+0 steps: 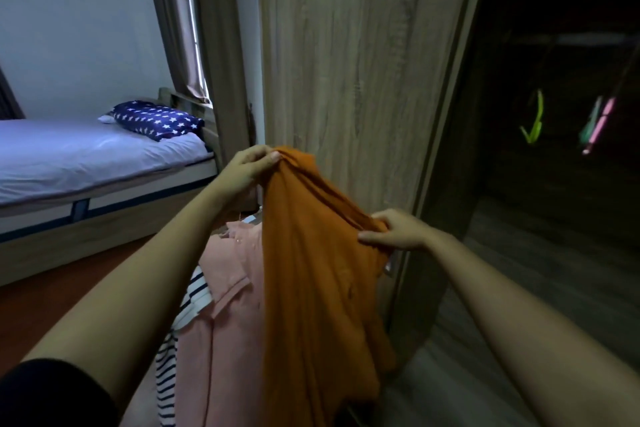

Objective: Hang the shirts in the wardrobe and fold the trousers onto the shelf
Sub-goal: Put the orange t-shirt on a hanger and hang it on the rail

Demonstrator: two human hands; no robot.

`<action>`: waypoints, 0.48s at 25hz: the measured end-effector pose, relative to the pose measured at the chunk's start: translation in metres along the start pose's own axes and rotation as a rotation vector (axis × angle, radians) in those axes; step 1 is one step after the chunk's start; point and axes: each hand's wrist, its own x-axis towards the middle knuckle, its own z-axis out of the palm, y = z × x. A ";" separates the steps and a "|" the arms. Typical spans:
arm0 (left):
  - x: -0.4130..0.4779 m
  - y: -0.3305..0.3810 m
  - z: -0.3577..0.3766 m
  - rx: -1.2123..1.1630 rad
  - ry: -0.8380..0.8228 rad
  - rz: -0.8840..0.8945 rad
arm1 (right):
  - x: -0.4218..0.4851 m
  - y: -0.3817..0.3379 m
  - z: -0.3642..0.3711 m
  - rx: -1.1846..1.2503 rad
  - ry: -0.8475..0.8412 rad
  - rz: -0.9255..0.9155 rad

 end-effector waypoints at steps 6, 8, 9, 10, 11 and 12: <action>-0.004 -0.018 -0.003 -0.013 -0.179 -0.218 | -0.017 -0.015 -0.073 -0.108 0.419 -0.078; 0.005 -0.021 0.001 -0.149 -0.056 -0.193 | -0.022 -0.025 -0.092 -0.082 0.375 -0.051; 0.010 -0.024 0.001 -0.184 -0.032 -0.187 | -0.027 -0.028 -0.097 -0.027 0.331 -0.026; 0.015 -0.026 0.002 -0.155 -0.045 -0.188 | -0.031 -0.028 -0.100 0.033 0.311 -0.001; 0.017 -0.024 0.003 -0.031 -0.097 -0.186 | -0.035 -0.027 -0.100 0.073 0.322 0.030; 0.018 -0.023 0.005 0.103 -0.145 -0.175 | -0.040 -0.024 -0.101 0.071 0.342 0.052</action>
